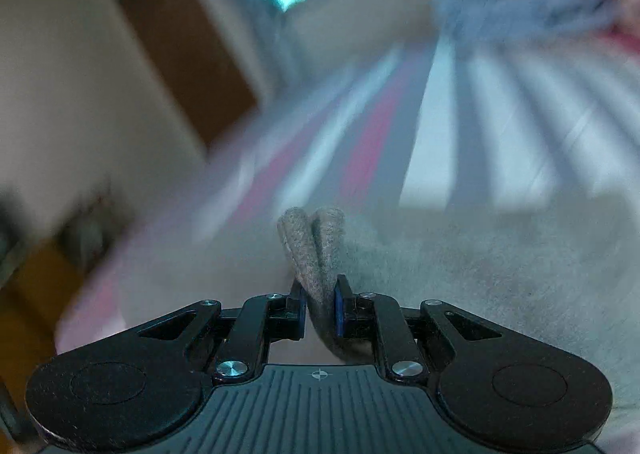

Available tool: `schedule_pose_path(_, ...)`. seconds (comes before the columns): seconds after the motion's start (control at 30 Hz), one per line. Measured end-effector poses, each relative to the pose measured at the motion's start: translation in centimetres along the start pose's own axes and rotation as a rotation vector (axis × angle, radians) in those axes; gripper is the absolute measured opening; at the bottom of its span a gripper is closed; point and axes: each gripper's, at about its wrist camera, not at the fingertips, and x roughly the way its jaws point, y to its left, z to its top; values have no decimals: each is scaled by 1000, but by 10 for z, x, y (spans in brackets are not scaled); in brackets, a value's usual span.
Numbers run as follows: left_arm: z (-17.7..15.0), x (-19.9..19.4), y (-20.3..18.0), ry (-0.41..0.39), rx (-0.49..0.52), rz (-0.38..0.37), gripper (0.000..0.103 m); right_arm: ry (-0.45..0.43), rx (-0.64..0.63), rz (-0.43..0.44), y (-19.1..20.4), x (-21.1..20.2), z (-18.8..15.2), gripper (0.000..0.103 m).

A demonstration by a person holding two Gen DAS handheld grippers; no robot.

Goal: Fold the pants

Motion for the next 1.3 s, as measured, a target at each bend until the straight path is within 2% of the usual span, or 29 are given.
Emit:
schedule_pose_path(0.03, -1, -2, 3, 1, -5, 1, 95, 70, -32, -40, 8, 20, -15, 19)
schedule_pose_path(0.1, -3, -5, 11, -3, -14, 5, 95, 10, -95, -54, 18, 23, -31, 36)
schedule_pose_path(0.13, -4, -6, 13, -3, -20, 10, 95, 2, -97, -31, 22, 21, -33, 50)
schedule_pose_path(0.17, -5, -6, 17, 3, -30, 16, 95, 1, -111, -11, 28, 20, -35, 56)
schedule_pose_path(0.23, -8, -4, 21, 16, -52, 23, 95, 6, -176, -4, 41, 18, -36, 56)
schedule_pose_path(0.3, -10, -4, 23, 19, -65, 22, 95, -5, -181, 27, 47, 11, -38, 56)
schedule_pose_path(0.4, -9, -5, 21, 14, -62, 19, 95, -28, -133, 97, 36, 0, -30, 54)
schedule_pose_path(0.47, -6, -6, 18, 0, -56, 11, 95, -45, -105, 130, 29, -7, -20, 40)
schedule_pose_path(0.53, -1, -8, 14, -15, -42, 1, 95, -103, -80, 73, 25, -25, -12, 39)
schedule_pose_path(0.6, 5, -9, 8, -37, -19, -10, 95, -197, -27, -2, 9, -53, -7, 35)
schedule_pose_path(0.73, 15, -2, -3, -53, 20, -26, 96, -303, 68, -215, -37, -100, -4, 11)
schedule_pose_path(0.83, 22, 7, -14, -50, 26, -41, 96, -308, 117, -295, -69, -121, -10, 10)
schedule_pose_path(0.97, 27, 16, -31, -46, 39, -67, 96, -274, 155, -345, -93, -129, -26, 10)
schedule_pose_path(1.03, 27, 20, -39, -38, 49, -76, 96, -217, 181, -337, -102, -123, -32, 10)
schedule_pose_path(1.1, 26, 22, -46, -32, 66, -85, 96, -123, 195, -337, -109, -107, -39, 10)
schedule_pose_path(1.17, 26, 24, -53, -33, 89, -88, 96, -136, 181, -316, -106, -106, -37, 10)
schedule_pose_path(1.3, 29, 31, -57, -34, 108, -71, 97, -255, 200, -310, -113, -111, -17, 10)
